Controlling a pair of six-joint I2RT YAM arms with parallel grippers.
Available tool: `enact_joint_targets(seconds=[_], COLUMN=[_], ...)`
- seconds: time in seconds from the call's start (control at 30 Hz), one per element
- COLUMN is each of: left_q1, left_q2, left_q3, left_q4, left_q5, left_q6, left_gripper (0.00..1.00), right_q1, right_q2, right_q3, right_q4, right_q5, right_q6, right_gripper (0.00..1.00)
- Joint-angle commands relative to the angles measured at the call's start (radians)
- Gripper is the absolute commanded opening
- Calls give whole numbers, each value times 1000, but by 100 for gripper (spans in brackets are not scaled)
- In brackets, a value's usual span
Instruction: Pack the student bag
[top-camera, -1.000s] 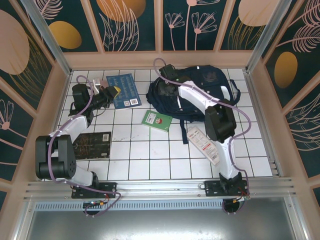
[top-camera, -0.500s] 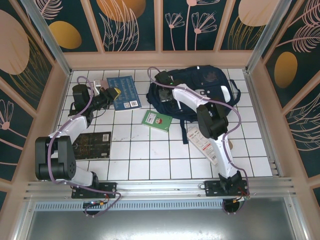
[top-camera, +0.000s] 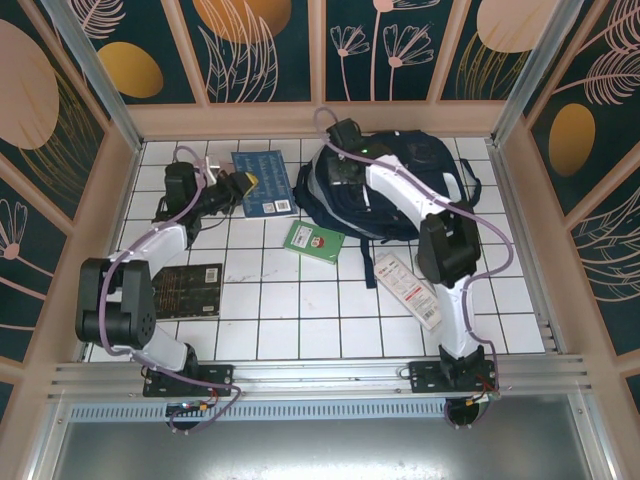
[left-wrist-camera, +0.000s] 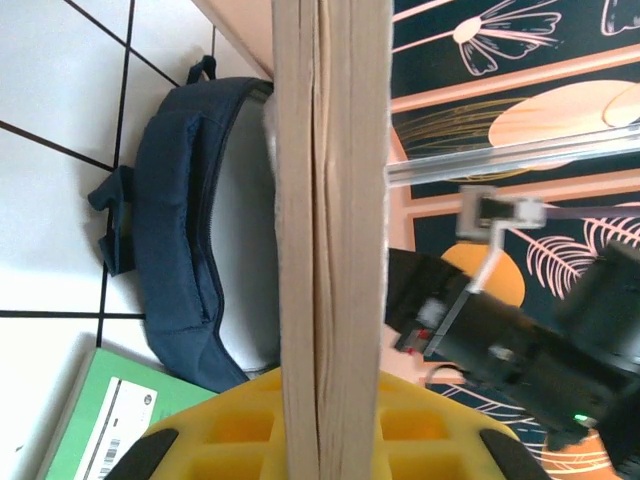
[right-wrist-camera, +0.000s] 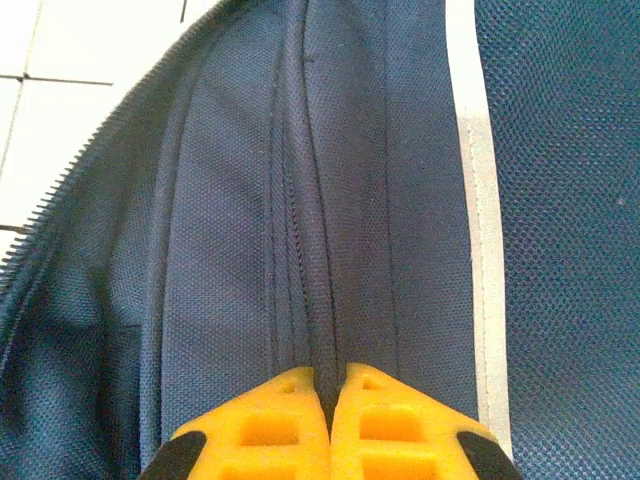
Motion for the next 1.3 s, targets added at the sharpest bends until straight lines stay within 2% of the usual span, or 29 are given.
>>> enact_joint_targets(seconds=[0.0, 0.33, 0.47, 0.63, 0.87, 1.03, 1.17, 1.23, 1.27], left_q1=[-42, -213, -289, -380, -491, -542, -565, -570, -570], left_q2=[55, 320, 446, 604, 800, 930, 1019, 1031, 1024], left_q3=[57, 286, 420, 614, 900, 1120, 1276, 1305, 1309], left_q4=[89, 144, 131, 75, -73, -241, -371, -411, -431], left_q5=[-38, -137, -175, -214, -305, -393, -430, -448, -461], left_q6=[-27, -84, -99, -99, -74, -10, 21, 39, 56], left_gripper=[0, 0, 0, 0, 0, 0, 13, 26, 36], right_q1=[-30, -160, -217, -256, -275, -280, -289, -294, -296], right_q2=[-117, -246, -293, -320, -336, -335, -336, -340, -341], right_q3=[62, 53, 2, -18, -36, -45, -53, -61, -67], right_q4=[28, 106, 170, 199, 214, 224, 224, 228, 229], right_q5=[-138, -540, -649, -723, -762, -781, -790, -792, -795], right_q6=[-16, 61, 125, 162, 186, 195, 195, 195, 195], right_gripper=[0, 0, 0, 0, 0, 0, 0, 0, 0])
